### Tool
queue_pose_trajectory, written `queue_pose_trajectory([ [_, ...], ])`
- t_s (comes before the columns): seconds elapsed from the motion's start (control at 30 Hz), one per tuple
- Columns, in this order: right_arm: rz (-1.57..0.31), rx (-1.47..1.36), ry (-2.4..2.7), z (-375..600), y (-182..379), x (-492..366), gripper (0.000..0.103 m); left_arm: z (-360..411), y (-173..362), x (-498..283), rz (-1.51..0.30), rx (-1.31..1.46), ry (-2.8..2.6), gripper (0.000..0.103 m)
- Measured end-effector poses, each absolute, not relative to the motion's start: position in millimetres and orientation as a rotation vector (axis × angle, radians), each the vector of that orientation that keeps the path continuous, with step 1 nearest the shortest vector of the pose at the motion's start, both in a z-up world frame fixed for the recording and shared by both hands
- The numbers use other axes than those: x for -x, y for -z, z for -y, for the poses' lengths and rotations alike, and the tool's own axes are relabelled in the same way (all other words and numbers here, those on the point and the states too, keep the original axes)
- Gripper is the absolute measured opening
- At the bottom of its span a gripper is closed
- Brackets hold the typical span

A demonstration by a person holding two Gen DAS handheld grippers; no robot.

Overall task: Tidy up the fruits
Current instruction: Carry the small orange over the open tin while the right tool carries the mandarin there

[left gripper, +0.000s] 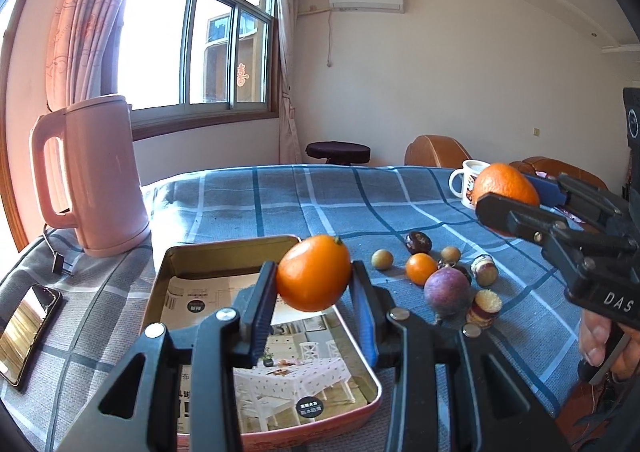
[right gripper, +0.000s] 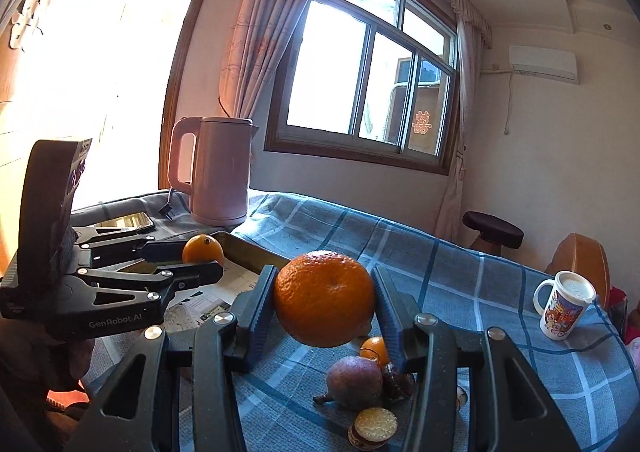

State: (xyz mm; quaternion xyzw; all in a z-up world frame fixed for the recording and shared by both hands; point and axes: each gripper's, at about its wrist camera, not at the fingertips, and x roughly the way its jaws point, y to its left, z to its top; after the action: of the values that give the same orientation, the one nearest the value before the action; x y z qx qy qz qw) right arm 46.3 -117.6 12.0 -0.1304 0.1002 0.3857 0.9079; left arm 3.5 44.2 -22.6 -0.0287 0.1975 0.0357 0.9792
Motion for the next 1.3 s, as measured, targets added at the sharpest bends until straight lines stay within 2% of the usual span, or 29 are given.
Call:
queue_pose_trajectory([
  [0.53, -0.240, 0.314, -0.898, 59, -19, -58, 0.049, -91, 34, -10, -0.477, 0.083, -0.172, 0.038],
  [1.3, -0.370, 0.336, -0.960, 9, 18, -73, 0.049, -125, 50, -22, -0.590, 0.155, -0.170, 0.038],
])
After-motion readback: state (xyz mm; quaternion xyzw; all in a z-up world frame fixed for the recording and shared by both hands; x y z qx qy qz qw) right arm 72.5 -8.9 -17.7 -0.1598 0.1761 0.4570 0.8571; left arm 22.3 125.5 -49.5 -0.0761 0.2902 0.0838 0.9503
